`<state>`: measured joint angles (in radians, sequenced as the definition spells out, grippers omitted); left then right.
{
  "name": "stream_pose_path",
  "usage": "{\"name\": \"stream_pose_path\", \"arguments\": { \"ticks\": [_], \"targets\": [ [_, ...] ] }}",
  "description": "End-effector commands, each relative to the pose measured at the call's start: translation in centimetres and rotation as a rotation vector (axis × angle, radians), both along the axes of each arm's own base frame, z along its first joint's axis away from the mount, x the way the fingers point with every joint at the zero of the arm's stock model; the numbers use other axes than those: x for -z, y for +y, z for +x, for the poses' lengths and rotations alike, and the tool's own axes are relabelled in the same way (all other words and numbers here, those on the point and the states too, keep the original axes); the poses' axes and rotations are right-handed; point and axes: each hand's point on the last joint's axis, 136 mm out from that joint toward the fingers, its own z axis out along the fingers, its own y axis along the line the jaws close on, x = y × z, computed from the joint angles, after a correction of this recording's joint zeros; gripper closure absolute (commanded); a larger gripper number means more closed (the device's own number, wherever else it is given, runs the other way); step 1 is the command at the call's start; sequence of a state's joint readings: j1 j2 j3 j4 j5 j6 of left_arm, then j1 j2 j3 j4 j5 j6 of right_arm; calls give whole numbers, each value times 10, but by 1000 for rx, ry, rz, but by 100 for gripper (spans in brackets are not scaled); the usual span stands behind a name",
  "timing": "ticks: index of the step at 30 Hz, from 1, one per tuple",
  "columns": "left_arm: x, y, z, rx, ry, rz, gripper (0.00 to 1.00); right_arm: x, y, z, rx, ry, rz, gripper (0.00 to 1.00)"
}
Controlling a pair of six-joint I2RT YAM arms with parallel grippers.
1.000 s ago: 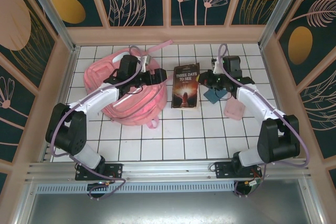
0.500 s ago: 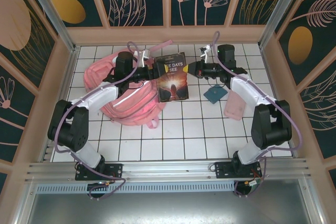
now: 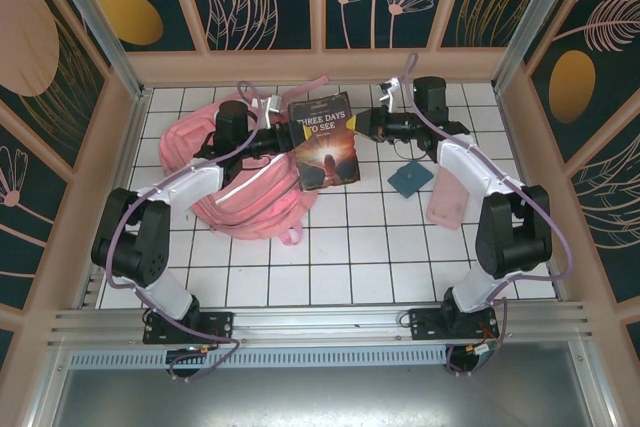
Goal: Pack the student bag
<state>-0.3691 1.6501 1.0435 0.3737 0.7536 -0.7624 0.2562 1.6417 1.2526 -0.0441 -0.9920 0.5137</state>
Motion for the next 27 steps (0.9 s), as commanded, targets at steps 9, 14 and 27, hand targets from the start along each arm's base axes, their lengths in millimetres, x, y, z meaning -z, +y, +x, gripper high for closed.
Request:
{"name": "stream_pose_path", "arguments": {
  "ticks": [9, 14, 27],
  "targets": [
    [-94, 44, 9, -339, -213, -163, 97, -16, -26, 14, 362, 9, 33, 19],
    [-128, 77, 18, -549, -246, -285, 97, -21, 14, -14, 329, 83, 224, 6],
    [-157, 84, 15, -551, -186, -561, 97, -75, 83, -6, 162, 143, 593, 5]
  ]
}}
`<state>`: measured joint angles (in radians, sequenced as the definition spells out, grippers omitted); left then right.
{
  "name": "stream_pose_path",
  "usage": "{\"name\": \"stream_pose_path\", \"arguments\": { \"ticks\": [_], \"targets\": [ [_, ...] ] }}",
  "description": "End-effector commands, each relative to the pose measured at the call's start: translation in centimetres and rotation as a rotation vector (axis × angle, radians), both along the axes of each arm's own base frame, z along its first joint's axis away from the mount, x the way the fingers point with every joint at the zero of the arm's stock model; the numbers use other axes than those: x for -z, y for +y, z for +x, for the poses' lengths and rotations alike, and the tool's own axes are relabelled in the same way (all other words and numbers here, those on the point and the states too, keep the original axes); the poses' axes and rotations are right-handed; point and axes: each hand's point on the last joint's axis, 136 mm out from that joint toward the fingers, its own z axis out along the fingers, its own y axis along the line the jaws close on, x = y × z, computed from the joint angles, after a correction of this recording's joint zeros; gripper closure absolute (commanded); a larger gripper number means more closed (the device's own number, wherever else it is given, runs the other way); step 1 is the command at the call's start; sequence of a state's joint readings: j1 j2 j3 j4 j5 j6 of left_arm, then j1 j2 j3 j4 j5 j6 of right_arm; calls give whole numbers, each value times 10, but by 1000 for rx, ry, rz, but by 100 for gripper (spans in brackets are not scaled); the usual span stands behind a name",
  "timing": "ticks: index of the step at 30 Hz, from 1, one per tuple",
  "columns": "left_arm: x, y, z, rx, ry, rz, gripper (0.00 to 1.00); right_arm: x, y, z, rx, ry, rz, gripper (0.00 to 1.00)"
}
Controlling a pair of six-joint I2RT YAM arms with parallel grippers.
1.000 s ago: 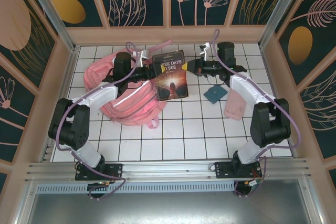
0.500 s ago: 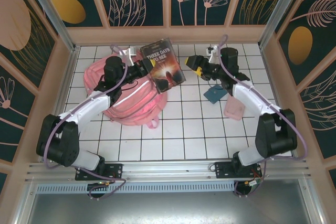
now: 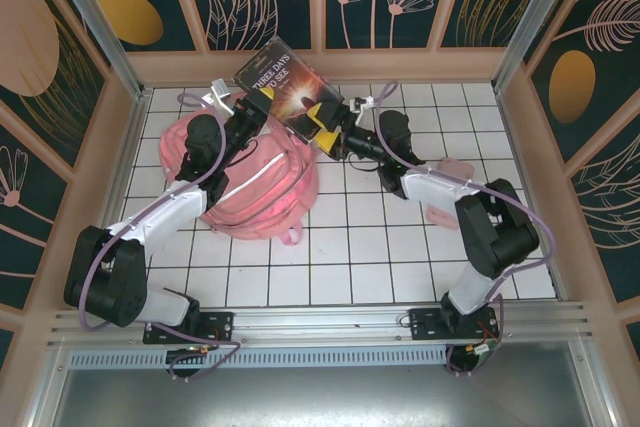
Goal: Pack the student bag
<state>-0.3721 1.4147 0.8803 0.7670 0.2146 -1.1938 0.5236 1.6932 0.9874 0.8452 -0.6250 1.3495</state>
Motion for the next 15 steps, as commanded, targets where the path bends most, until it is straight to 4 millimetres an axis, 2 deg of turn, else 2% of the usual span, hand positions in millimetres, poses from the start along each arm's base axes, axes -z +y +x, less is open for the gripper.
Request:
{"name": "stream_pose_path", "arguments": {
  "ticks": [1, 4, 11, 13, 15],
  "targets": [
    [-44, 8, -9, -8, -117, -129, 97, -58, -1, 5, 16, -107, 177, 7],
    [-44, 7, -10, -3, -112, -138, 97, -61, -5, 8, 38, -115, 202, 17],
    [-35, 4, -9, 14, -85, -114, 93, -61, -9, 6, 55, -126, 203, 63],
    [-29, 4, -9, 8, -64, -94, 85, -56, -13, 6, 80, -119, 181, 74],
    [-20, 6, -10, -3, -38, -62, 74, -45, -17, 11, 122, -88, 123, 81]
  ]
}}
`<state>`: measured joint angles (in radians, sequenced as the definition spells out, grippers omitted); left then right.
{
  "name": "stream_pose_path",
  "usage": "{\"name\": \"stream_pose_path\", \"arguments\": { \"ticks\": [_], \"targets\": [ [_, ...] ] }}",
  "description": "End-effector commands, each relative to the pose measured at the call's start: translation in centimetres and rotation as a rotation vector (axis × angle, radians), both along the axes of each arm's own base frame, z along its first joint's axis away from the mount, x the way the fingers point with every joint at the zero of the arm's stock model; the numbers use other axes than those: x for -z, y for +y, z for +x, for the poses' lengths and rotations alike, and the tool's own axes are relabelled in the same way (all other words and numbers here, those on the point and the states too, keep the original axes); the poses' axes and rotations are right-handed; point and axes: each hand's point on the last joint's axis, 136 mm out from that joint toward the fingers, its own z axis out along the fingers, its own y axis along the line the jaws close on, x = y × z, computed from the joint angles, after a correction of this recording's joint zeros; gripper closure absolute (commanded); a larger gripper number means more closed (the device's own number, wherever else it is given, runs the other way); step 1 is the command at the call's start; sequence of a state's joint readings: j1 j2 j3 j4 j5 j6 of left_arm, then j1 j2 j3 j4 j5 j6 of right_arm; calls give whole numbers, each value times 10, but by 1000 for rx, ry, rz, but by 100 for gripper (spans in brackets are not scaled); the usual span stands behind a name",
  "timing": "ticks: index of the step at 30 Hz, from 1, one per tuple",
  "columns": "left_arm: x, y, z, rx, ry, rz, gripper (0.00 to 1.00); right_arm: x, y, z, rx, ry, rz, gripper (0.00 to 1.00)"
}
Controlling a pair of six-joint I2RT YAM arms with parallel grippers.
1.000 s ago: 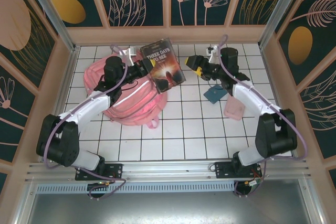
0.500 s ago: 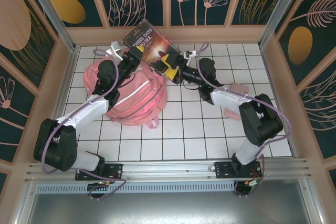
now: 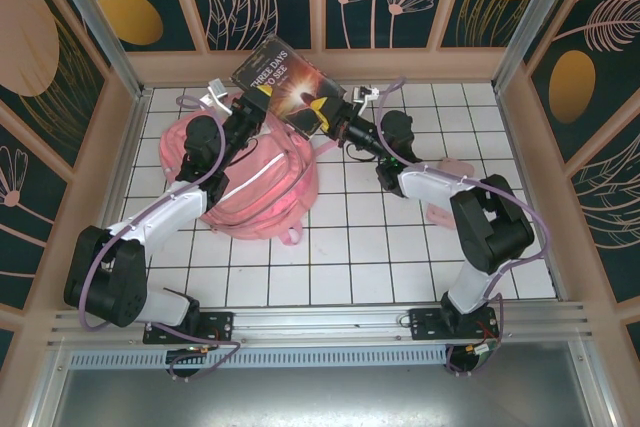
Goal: Pack the student bag
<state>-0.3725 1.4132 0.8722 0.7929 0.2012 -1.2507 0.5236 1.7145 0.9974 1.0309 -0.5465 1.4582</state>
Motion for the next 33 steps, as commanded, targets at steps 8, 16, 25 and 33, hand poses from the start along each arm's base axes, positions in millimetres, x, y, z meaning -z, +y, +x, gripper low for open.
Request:
{"name": "stream_pose_path", "arguments": {
  "ticks": [8, 16, 25, 33],
  "targets": [
    [70, 18, -15, -58, 223, 415, 27, 14, -39, 8, 189, -64, -283, 95],
    [134, 25, -38, 83, 399, 951, 22, 45, -89, 11, 282, -47, -519, 95],
    [186, 15, -87, 349, 491, 1530, 19, 68, -120, 12, 318, 5, -615, 95],
    [217, 23, -91, 450, 514, 1694, 28, 79, -113, 18, 274, 43, -591, 95]
  ]
}}
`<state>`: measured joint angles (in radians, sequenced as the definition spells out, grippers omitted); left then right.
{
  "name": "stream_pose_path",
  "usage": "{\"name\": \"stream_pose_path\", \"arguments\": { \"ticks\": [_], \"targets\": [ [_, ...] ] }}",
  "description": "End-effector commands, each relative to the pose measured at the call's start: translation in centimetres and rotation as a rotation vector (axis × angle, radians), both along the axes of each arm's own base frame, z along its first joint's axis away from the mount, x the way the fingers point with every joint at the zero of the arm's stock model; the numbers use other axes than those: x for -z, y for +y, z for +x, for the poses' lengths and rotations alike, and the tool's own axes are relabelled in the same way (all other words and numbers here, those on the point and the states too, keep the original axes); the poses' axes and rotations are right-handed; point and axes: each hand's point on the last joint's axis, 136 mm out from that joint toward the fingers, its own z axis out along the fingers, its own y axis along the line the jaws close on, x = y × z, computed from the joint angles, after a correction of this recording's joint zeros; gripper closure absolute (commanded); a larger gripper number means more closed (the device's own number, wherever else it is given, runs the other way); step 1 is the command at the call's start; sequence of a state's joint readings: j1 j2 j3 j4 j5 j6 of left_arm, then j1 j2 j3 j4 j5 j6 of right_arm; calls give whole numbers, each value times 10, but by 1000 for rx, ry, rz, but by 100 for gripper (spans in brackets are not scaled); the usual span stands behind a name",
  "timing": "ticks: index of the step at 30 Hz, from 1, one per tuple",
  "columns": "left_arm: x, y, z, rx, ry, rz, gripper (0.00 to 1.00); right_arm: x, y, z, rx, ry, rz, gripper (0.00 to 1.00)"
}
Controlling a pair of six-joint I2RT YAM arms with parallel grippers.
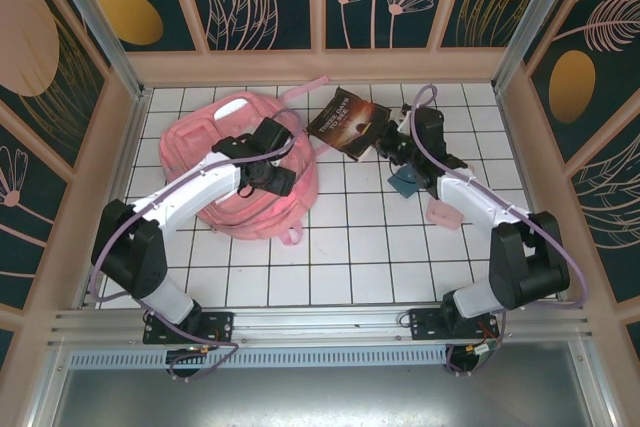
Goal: Pack the student bag
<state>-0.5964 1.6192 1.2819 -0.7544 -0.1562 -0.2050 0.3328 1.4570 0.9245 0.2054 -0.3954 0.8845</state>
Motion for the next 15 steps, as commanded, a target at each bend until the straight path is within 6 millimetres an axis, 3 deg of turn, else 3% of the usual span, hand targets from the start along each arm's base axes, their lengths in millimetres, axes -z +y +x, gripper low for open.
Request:
{"name": "stream_pose_path", "arguments": {
  "ticks": [1, 11, 15],
  "targets": [
    [7, 18, 0, 48, 16, 141, 31, -20, 5, 5, -28, -69, 35, 95],
    [31, 13, 13, 99, 49, 205, 35, -21, 3, 9, -13, -72, 17, 95],
    [33, 13, 18, 92, 54, 223, 46, -25, 2, 11, -3, -75, 8, 95]
  ]
}}
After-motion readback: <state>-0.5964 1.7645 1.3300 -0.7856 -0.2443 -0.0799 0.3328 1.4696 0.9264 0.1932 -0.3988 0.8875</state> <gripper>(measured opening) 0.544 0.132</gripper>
